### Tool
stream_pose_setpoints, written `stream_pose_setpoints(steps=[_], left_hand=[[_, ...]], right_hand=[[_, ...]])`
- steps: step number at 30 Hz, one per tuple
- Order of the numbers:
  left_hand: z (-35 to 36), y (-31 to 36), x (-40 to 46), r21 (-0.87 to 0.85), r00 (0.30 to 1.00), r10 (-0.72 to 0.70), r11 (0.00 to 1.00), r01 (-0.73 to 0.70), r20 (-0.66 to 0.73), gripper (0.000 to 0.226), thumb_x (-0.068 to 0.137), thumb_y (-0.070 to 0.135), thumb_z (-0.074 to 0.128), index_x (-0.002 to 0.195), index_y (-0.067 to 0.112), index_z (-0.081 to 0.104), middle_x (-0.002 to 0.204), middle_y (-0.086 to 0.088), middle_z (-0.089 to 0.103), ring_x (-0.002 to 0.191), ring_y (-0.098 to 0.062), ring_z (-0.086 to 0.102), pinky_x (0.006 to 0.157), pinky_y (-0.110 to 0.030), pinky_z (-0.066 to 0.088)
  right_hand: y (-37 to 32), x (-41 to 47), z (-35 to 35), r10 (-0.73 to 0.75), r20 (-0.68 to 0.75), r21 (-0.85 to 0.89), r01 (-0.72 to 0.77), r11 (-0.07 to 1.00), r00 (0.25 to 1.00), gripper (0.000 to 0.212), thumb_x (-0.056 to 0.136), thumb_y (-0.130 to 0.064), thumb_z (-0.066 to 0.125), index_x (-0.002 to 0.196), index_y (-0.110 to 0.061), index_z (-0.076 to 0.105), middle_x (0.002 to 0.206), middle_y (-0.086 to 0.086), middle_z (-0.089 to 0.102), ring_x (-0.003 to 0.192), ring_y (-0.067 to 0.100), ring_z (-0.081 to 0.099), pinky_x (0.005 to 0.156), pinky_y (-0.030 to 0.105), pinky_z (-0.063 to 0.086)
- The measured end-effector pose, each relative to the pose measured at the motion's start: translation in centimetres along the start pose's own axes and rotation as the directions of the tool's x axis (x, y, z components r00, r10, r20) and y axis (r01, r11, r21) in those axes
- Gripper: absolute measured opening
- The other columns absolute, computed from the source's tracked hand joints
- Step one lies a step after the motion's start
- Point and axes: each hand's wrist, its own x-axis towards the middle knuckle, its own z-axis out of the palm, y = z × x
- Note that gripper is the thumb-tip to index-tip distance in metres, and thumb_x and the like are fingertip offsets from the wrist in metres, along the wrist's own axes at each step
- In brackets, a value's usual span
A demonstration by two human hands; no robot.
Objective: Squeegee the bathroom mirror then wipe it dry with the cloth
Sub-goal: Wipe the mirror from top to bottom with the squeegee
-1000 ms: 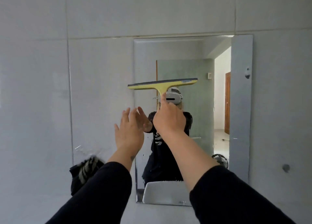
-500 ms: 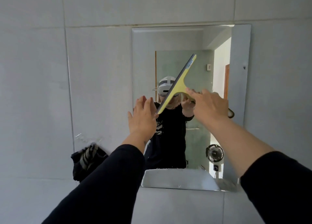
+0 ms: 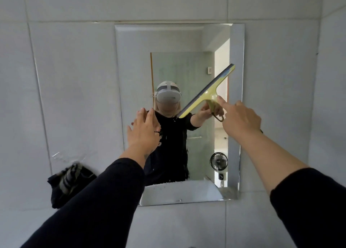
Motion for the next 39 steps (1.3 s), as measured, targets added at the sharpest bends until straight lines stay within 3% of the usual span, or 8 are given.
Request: stream_pose_setpoints(steps=[5, 11, 14, 18, 24, 30, 35, 39], left_hand=[[0.4, -0.3, 0.2, 0.098, 0.999, 0.013, 0.995, -0.016, 0.031, 0.086, 0.085, 0.034, 0.061, 0.15, 0.022, 0.007, 0.156, -0.004, -0.004, 0.136, -0.032, 0.03, 0.111, -0.052, 0.028], [1.1, -1.6, 0.0, 0.282, 0.992, 0.128, 0.952, -0.121, -0.009, 0.097, 0.081, 0.036, 0.067, 0.15, 0.02, 0.0, 0.155, -0.01, -0.004, 0.137, -0.033, 0.023, 0.112, -0.051, 0.025], [1.4, -2.5, 0.0, 0.255, 0.982, 0.186, 0.952, -0.171, -0.035, 0.095, 0.081, 0.026, 0.069, 0.15, 0.018, 0.005, 0.156, -0.011, 0.002, 0.138, -0.033, 0.02, 0.108, -0.048, 0.034], [1.5, -2.9, -0.1, 0.245, 0.974, 0.214, 0.951, -0.19, -0.073, 0.091, 0.081, 0.019, 0.068, 0.15, 0.019, 0.008, 0.155, -0.009, 0.006, 0.137, -0.029, 0.018, 0.088, -0.041, 0.05], [2.0, -3.0, 0.0, 0.23, 0.978, 0.194, 0.958, -0.172, -0.078, 0.091, 0.081, 0.014, 0.066, 0.15, 0.021, 0.007, 0.155, -0.007, 0.004, 0.137, -0.028, 0.014, 0.083, -0.038, 0.053], [1.8, -3.1, 0.0, 0.152, 0.974, 0.209, 0.969, -0.194, -0.09, 0.081, 0.083, 0.017, 0.062, 0.149, 0.02, 0.015, 0.154, -0.007, 0.011, 0.137, -0.029, 0.017, 0.083, -0.045, 0.052], [0.5, -3.1, 0.1, 0.021, 0.972, 0.186, 0.983, -0.185, -0.143, 0.063, 0.09, 0.014, 0.048, 0.148, 0.021, 0.022, 0.152, 0.0, 0.021, 0.135, -0.024, 0.026, 0.087, -0.045, 0.05], [-0.8, -3.9, 0.1, -0.002, 0.961, 0.188, 0.981, -0.192, -0.205, 0.056, 0.091, 0.014, 0.043, 0.145, 0.022, 0.027, 0.148, 0.001, 0.029, 0.131, -0.024, 0.033, 0.084, -0.045, 0.051]], right_hand=[[2.1, -1.3, 0.7, 0.121, 0.035, 0.139, -0.125, 0.982, 0.992, 0.061, 0.097, -0.021, 0.039, 0.149, -0.043, 0.017, 0.119, 0.016, 0.054, 0.106, 0.039, 0.055, 0.074, 0.036, 0.039], [-0.1, -3.2, 3.9, 0.192, 0.053, 0.356, -0.199, 0.913, 0.98, 0.061, 0.097, -0.026, 0.04, 0.152, -0.029, 0.016, 0.112, 0.014, 0.065, 0.102, 0.035, 0.058, 0.074, 0.034, 0.042], [-1.4, -4.2, 5.5, 0.26, 0.043, 0.478, -0.248, 0.842, 0.965, 0.06, 0.098, -0.024, 0.042, 0.152, -0.028, 0.016, 0.101, 0.012, 0.067, 0.093, 0.031, 0.063, 0.078, 0.039, 0.052], [-3.3, -5.4, 7.1, 0.33, 0.059, 0.564, -0.304, 0.767, 0.942, 0.061, 0.099, -0.027, 0.043, 0.153, -0.026, 0.015, 0.107, 0.01, 0.067, 0.101, 0.03, 0.062, 0.083, 0.038, 0.05], [-6.6, -6.3, 8.6, 0.379, 0.109, 0.722, -0.335, 0.605, 0.919, 0.065, 0.098, -0.027, 0.048, 0.153, -0.021, 0.013, 0.093, 0.002, 0.067, 0.097, 0.024, 0.065, 0.081, 0.031, 0.05], [-8.4, -6.9, 10.9, 0.407, 0.152, 0.789, -0.359, 0.499, 0.901, 0.068, 0.095, -0.03, 0.051, 0.152, -0.029, 0.013, 0.089, 0.006, 0.071, 0.079, 0.029, 0.07, 0.074, 0.044, 0.059], [-9.6, -7.8, 11.1, 0.365, 0.172, 0.793, -0.348, 0.5, 0.915, 0.068, 0.096, -0.03, 0.051, 0.152, -0.027, 0.013, 0.093, 0.004, 0.073, 0.079, 0.026, 0.07, 0.073, 0.041, 0.059], [-11.3, -9.5, 10.9, 0.297, 0.159, 0.751, -0.311, 0.582, 0.942, 0.067, 0.097, -0.028, 0.051, 0.153, -0.021, 0.016, 0.101, 0.005, 0.07, 0.093, 0.021, 0.066, 0.073, 0.025, 0.048]])
